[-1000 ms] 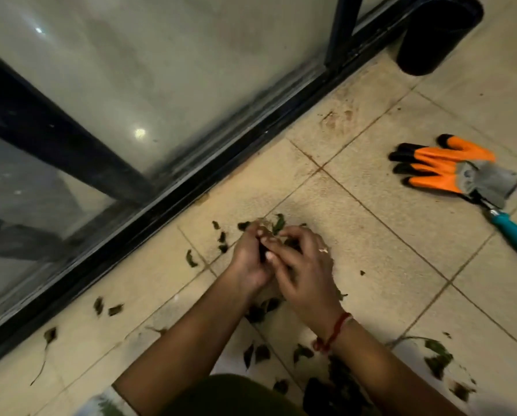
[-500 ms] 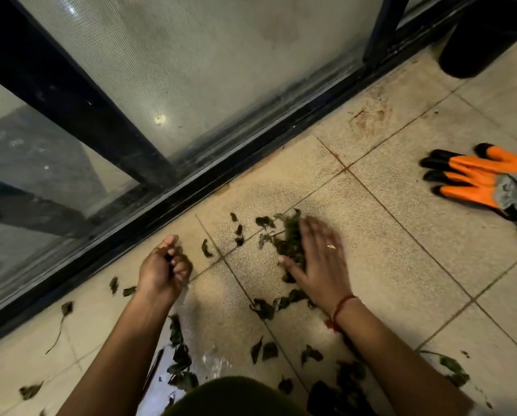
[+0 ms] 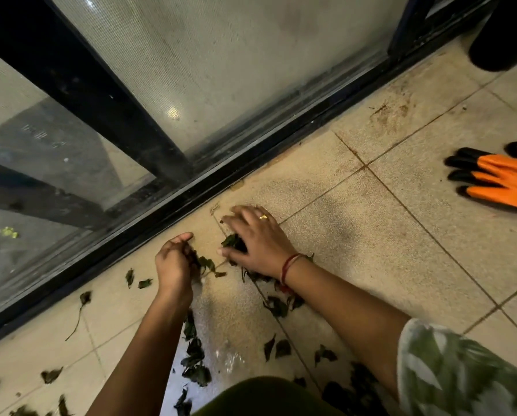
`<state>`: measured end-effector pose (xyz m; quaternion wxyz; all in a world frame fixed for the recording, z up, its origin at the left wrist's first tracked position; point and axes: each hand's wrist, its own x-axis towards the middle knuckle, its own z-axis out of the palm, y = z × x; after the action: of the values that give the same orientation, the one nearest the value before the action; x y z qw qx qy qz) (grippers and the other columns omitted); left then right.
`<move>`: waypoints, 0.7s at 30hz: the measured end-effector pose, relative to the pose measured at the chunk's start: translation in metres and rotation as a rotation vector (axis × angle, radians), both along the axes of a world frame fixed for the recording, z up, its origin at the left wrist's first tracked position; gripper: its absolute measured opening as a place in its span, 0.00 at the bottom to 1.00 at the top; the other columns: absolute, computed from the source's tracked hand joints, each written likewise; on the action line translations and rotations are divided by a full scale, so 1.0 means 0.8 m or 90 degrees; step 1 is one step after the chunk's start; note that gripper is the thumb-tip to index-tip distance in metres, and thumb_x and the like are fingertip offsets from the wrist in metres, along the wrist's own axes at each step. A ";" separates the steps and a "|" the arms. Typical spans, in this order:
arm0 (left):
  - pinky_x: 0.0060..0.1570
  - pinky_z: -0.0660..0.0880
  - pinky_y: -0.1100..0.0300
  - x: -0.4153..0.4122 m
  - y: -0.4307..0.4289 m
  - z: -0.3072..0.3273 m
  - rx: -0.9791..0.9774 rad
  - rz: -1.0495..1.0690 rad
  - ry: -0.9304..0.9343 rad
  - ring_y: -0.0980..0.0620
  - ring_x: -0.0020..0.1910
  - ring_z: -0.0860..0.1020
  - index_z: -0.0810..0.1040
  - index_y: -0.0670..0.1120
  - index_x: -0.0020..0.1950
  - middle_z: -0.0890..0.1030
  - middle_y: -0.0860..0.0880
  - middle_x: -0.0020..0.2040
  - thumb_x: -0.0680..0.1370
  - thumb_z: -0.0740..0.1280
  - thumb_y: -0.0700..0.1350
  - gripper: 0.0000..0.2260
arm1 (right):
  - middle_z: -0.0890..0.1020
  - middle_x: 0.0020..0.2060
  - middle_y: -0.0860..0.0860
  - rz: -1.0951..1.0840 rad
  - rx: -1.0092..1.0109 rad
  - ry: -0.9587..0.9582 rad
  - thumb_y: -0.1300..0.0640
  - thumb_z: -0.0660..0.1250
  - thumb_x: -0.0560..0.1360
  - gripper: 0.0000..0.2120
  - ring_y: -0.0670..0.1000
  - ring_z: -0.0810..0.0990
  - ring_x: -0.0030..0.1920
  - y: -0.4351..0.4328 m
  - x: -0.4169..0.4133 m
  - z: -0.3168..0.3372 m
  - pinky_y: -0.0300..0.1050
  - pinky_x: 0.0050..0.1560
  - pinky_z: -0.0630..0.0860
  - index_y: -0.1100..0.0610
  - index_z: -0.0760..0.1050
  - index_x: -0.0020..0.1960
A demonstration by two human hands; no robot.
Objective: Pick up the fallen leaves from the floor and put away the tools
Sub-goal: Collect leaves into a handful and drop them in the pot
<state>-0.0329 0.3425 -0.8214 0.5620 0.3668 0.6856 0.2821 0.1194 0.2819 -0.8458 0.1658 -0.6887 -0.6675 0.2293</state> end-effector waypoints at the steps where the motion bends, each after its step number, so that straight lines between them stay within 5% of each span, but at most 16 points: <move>1: 0.25 0.68 0.66 0.000 -0.001 0.000 0.003 0.007 0.006 0.55 0.30 0.69 0.77 0.43 0.56 0.72 0.49 0.37 0.83 0.52 0.39 0.14 | 0.59 0.74 0.54 -0.026 -0.005 -0.023 0.36 0.58 0.76 0.33 0.55 0.56 0.74 0.008 -0.009 -0.001 0.52 0.74 0.47 0.52 0.58 0.74; 9: 0.35 0.67 0.63 -0.011 0.006 -0.009 0.065 0.120 -0.032 0.55 0.35 0.71 0.76 0.46 0.45 0.76 0.47 0.41 0.82 0.52 0.38 0.14 | 0.57 0.76 0.56 0.006 0.007 -0.035 0.37 0.58 0.76 0.38 0.56 0.53 0.75 0.035 -0.054 -0.016 0.54 0.75 0.43 0.57 0.52 0.77; 14: 0.27 0.66 0.67 -0.035 0.018 -0.013 0.057 0.172 -0.042 0.56 0.31 0.69 0.75 0.46 0.44 0.74 0.50 0.37 0.81 0.52 0.37 0.14 | 0.65 0.71 0.58 0.017 0.026 0.034 0.41 0.61 0.77 0.31 0.56 0.61 0.72 0.041 -0.058 -0.011 0.52 0.74 0.53 0.60 0.65 0.72; 18: 0.25 0.62 0.66 -0.046 0.022 -0.009 0.046 0.211 -0.081 0.58 0.24 0.67 0.75 0.46 0.45 0.71 0.55 0.26 0.81 0.51 0.38 0.14 | 0.75 0.55 0.56 0.178 0.049 0.034 0.45 0.62 0.78 0.18 0.55 0.72 0.56 0.013 -0.086 -0.006 0.52 0.57 0.69 0.59 0.77 0.57; 21: 0.21 0.59 0.68 -0.054 0.032 0.005 0.050 0.269 -0.153 0.60 0.21 0.62 0.74 0.45 0.49 0.66 0.56 0.23 0.81 0.51 0.38 0.12 | 0.73 0.55 0.54 0.165 0.068 -0.041 0.44 0.63 0.76 0.18 0.55 0.71 0.56 0.015 -0.112 -0.008 0.51 0.59 0.66 0.56 0.75 0.57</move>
<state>-0.0764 0.3679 -0.8173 0.5531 0.2010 0.6640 0.4613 0.0294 0.2941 -0.8521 0.1500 -0.5941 -0.7668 0.1910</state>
